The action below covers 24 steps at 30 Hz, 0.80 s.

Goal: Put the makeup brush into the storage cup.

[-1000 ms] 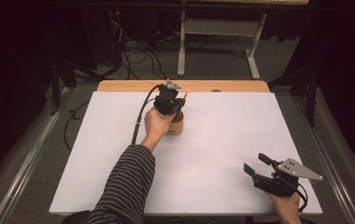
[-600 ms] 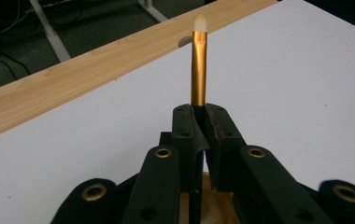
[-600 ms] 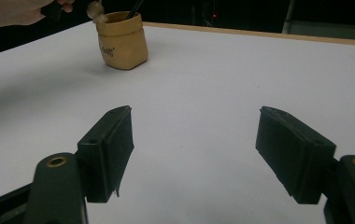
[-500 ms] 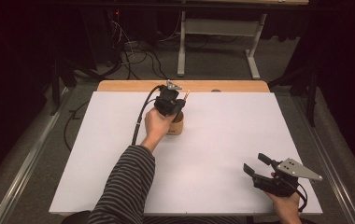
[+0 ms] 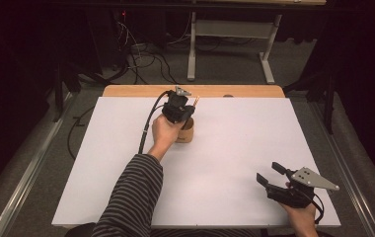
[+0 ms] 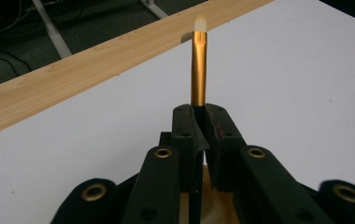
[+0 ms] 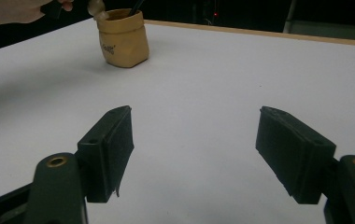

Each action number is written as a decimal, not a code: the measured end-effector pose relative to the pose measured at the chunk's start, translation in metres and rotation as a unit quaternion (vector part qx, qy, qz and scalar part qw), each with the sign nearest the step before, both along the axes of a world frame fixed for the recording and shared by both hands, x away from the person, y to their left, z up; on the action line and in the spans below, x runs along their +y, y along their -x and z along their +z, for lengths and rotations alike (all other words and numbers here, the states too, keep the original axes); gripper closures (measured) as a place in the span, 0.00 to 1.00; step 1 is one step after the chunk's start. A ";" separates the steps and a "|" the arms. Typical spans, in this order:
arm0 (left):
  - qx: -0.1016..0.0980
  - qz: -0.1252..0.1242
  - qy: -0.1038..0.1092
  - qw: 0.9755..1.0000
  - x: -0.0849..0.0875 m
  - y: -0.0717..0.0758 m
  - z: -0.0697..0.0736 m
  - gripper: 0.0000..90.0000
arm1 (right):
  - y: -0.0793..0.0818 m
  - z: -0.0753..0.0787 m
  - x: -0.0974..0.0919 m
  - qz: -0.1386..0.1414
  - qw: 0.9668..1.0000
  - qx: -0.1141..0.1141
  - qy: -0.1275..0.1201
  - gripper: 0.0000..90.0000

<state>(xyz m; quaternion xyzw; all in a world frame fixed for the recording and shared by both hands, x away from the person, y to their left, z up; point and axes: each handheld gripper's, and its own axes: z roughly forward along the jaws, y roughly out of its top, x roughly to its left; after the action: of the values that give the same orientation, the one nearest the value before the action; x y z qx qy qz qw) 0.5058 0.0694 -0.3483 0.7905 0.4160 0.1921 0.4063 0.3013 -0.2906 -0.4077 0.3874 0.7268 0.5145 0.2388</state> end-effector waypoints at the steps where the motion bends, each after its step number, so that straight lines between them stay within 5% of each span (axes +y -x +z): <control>1: -0.001 0.000 -0.001 1.000 0.000 0.000 0.000 0.92 | 0.000 0.000 0.001 -0.001 1.000 0.002 0.001 0.33; 15: -0.004 -0.011 0.002 1.000 0.001 0.000 0.002 0.84 | -0.003 -0.001 0.003 0.001 1.000 0.002 0.006 0.33; 24: -0.005 -0.009 0.006 1.000 0.003 0.006 0.008 0.58 | -0.003 -0.001 0.002 -0.001 1.000 0.005 0.005 0.33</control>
<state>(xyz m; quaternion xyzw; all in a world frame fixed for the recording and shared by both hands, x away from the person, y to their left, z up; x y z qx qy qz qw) 0.5003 0.0720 -0.3402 0.7909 0.4075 0.1900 0.4151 0.3048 -0.2882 -0.4092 0.3896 0.7304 0.5082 0.2374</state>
